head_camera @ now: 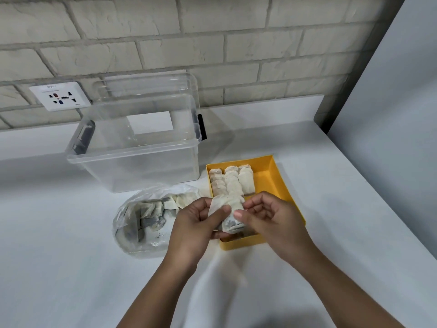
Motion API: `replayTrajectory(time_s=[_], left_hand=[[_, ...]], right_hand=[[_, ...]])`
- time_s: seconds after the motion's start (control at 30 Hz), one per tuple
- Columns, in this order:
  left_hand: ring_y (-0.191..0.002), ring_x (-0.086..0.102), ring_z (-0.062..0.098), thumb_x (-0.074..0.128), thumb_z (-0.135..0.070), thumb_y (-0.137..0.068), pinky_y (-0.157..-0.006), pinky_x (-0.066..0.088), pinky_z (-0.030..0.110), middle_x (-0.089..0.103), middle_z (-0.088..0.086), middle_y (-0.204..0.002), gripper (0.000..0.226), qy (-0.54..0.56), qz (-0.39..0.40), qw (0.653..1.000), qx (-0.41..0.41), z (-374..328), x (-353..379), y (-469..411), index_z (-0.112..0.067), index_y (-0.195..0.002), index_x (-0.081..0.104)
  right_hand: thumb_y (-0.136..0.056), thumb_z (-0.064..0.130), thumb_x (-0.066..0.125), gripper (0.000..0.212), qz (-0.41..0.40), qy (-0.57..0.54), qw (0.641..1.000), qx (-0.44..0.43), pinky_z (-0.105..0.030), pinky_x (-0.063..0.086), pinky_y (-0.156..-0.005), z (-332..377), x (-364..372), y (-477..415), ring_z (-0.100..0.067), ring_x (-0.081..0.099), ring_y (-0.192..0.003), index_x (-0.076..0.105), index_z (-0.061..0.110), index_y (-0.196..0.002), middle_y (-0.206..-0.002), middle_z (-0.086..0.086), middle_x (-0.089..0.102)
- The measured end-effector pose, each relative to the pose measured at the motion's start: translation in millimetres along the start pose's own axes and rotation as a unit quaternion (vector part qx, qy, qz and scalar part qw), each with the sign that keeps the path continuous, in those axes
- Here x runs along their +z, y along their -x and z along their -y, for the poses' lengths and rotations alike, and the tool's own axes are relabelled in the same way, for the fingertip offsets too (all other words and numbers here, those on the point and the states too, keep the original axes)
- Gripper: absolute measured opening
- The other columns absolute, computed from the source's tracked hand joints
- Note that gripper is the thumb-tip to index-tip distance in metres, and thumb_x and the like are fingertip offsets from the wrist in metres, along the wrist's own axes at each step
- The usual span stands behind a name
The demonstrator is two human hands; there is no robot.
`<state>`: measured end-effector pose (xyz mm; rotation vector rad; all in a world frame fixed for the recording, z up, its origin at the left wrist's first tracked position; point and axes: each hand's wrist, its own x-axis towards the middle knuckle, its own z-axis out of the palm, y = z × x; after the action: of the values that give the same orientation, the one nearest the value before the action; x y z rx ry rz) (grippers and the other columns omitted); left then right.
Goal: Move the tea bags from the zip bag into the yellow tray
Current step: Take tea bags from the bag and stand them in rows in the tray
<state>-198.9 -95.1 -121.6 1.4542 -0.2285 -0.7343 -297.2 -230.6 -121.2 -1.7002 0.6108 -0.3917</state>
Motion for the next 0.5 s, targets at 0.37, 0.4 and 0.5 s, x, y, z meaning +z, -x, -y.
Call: replayTrajectory(time_s=[0.37, 0.4, 0.5], left_hand=[[-0.086, 0.076, 0.019, 0.072, -0.004, -0.085, -0.073, 0.061, 0.024, 0.079, 0.008, -0.097, 0.026, 0.019, 0.074, 0.996, -0.041, 1.4, 2.5, 17.4, -0.011, -0.111, 0.072], [-0.087, 0.076, 0.02, 0.072, -0.005, -0.085, -0.074, 0.061, 0.024, 0.079, 0.008, -0.097, 0.026, 0.022, 0.073, 0.996, -0.044, 1.7, 2.1, 17.1, -0.011, -0.111, 0.072], [-0.089, 0.076, 0.022, 0.071, -0.006, -0.086, -0.074, 0.062, 0.025, 0.078, 0.01, -0.099, 0.025, 0.039, 0.06, 0.996, -0.051, 3.0, 1.0, 14.4, -0.009, -0.111, 0.072]], right_hand=[[-0.079, 0.013, 0.076, 0.013, -0.047, -0.112, 0.992, 0.03, -0.023, 0.052, -0.057, -6.9, -5.4, 22.1, -0.013, 0.06, -0.057, 0.068, 0.003, -0.083, -0.07, -0.01, 0.07], [-0.08, 0.013, 0.075, 0.013, -0.049, -0.123, 0.991, 0.033, -0.023, 0.053, -0.058, -5.9, -5.1, 22.9, -0.014, 0.061, -0.057, 0.068, 0.002, -0.084, -0.07, -0.011, 0.07], [-0.083, 0.014, 0.072, 0.011, -0.05, -0.162, 0.984, 0.05, -0.027, 0.055, -0.062, -5.7, -4.2, 22.4, -0.017, 0.062, -0.06, 0.067, 0.005, -0.085, -0.067, -0.01, 0.068]])
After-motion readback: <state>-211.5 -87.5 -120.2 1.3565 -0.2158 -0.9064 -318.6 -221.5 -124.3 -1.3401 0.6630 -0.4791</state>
